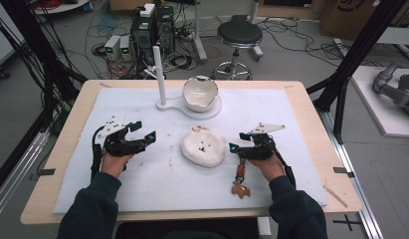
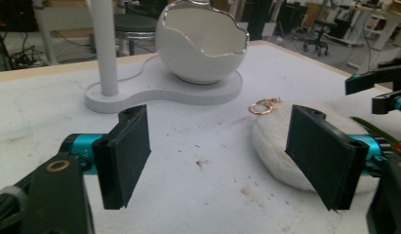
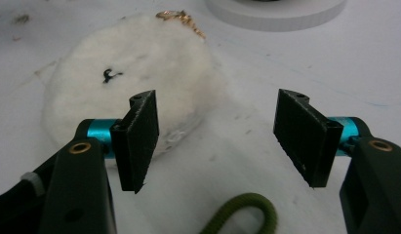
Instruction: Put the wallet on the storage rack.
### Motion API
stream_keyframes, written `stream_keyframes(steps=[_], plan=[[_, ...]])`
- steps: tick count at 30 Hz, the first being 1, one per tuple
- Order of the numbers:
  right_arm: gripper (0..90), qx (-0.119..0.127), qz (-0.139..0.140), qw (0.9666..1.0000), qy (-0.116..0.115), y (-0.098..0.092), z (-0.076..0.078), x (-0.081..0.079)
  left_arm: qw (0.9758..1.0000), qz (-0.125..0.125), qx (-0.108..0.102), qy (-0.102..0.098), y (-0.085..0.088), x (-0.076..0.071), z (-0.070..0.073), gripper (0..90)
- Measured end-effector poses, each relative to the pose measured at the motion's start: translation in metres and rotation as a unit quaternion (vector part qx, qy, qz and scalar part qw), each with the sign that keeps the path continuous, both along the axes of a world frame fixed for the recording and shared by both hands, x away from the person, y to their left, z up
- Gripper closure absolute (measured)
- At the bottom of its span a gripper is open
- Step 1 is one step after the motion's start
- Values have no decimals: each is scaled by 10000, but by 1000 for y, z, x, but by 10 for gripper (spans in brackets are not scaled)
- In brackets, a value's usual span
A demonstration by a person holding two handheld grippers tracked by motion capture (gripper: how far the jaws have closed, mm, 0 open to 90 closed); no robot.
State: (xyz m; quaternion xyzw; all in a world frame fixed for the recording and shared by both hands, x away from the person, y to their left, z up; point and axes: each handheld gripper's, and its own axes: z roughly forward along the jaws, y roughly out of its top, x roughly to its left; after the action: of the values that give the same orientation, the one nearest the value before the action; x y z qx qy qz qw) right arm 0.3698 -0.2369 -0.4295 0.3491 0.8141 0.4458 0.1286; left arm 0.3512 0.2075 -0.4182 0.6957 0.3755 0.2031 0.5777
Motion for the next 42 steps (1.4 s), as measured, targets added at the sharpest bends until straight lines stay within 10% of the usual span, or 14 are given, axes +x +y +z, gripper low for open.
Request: stream_keyframes(steps=[11, 15, 19, 24, 30, 42], plan=[[397, -158, 439, 9960, 766, 36, -18, 16, 9999, -22, 54, 129, -3, 4, -5, 247], [649, -301, 694, 9925, 958, 41, -17, 18, 9998, -71, 56, 163, -4, 5, -6, 247], [750, -671, 955, 9923, 418, 46, -10, 11, 9996, -177, 71, 213, -7, 5, -7, 247], [758, -151, 1348, 9896, -480, 37, 9, 4, 9979, -558, 76, 318, -21, 5, -10, 246], [762, 424, 1832, 9801, -633, 36, 16, -1, 9938, -1061, -89, 323, -41, 5, -7, 247], [774, 640, 2336, 9671, -774, 46, 24, -8, 9865, -1526, 75, 592, -65, 11, -15, 286]])
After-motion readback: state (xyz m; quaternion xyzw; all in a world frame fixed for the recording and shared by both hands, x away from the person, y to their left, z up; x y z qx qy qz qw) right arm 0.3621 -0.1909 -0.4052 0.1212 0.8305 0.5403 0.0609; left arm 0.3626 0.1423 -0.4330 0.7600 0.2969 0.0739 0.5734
